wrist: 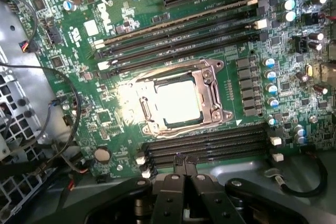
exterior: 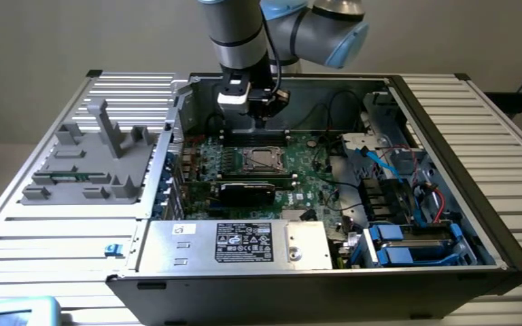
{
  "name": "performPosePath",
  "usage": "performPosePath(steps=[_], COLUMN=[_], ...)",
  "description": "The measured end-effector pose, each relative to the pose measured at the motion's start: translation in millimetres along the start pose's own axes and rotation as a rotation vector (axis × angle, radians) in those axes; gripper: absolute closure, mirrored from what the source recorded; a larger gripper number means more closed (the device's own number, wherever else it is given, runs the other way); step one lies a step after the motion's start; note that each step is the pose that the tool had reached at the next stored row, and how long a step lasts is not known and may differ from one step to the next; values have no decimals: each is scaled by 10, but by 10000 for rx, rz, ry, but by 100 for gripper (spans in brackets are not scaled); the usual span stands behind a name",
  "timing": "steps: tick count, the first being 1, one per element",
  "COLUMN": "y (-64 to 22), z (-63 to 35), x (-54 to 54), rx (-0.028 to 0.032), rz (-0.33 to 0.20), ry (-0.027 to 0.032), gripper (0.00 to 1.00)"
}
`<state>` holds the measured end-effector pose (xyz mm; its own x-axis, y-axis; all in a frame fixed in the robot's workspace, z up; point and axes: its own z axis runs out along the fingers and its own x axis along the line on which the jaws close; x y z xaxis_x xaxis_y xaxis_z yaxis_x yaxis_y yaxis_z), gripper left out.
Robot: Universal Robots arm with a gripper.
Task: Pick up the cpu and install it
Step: 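Install the first cpu locking lever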
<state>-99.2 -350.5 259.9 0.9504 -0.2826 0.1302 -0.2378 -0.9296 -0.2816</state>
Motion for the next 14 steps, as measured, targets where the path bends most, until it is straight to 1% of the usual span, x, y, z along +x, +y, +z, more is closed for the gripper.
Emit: performPosePath(steps=[1, 2, 3, 4, 5, 6, 7, 8, 9, 10, 13, 14], y=[0, 0, -2, -2, -2, -2, -2, -4, -9, -18, -45, -51], z=[0, 0, -4, -4, -4, -3, -3, -5, -9, -19, -45, -48], x=[0, 0, 0, 1, 1, 1, 2, 7, 20, 41, 114, 131], rx=[-1, -22, -128, -247, -356, -454, -543, -617, -673, -721, -860, -915], rz=[0, -1, -13, -17, 5, 32, 59, 78, 89, 97, 104, 110], ry=[0, -8, -25, -98, -246, -400, -540, -642, -706, -753, -834, -881], gripper=[89, 89, 89, 89, 89, 89, 89, 89, 89, 89, 89, 89])
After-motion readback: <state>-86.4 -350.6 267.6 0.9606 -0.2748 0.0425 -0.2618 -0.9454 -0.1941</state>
